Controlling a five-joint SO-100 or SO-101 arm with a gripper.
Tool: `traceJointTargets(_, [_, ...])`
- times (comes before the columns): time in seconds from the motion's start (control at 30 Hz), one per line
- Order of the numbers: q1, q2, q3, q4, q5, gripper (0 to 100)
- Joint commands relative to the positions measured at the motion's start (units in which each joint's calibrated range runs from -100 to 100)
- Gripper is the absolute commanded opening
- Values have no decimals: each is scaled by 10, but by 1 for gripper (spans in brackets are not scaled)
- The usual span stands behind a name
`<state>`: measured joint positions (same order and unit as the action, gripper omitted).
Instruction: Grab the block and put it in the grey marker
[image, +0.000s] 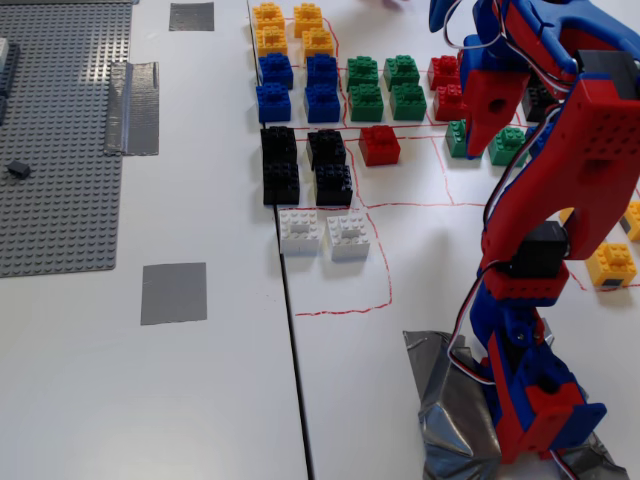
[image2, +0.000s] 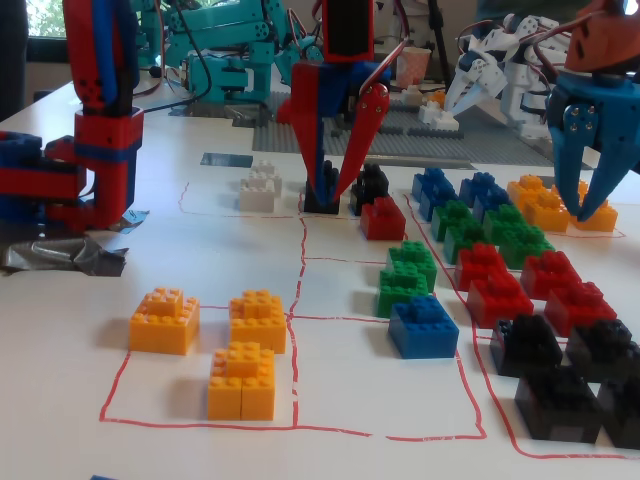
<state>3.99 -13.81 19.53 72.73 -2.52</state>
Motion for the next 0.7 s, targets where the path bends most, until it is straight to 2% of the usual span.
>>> traceJointTargets(0.0, [4,-55,-17,-3,5,0])
traceJointTargets(0.37, [-76,-114,25,-20,9,0])
traceJointTargets(0.5, [-105,-124,34,-16,0,16])
traceJointTargets(0.57, [-108,-123,35,-16,-6,27])
traceJointTargets(0.67, [-108,-112,36,-17,-8,27])
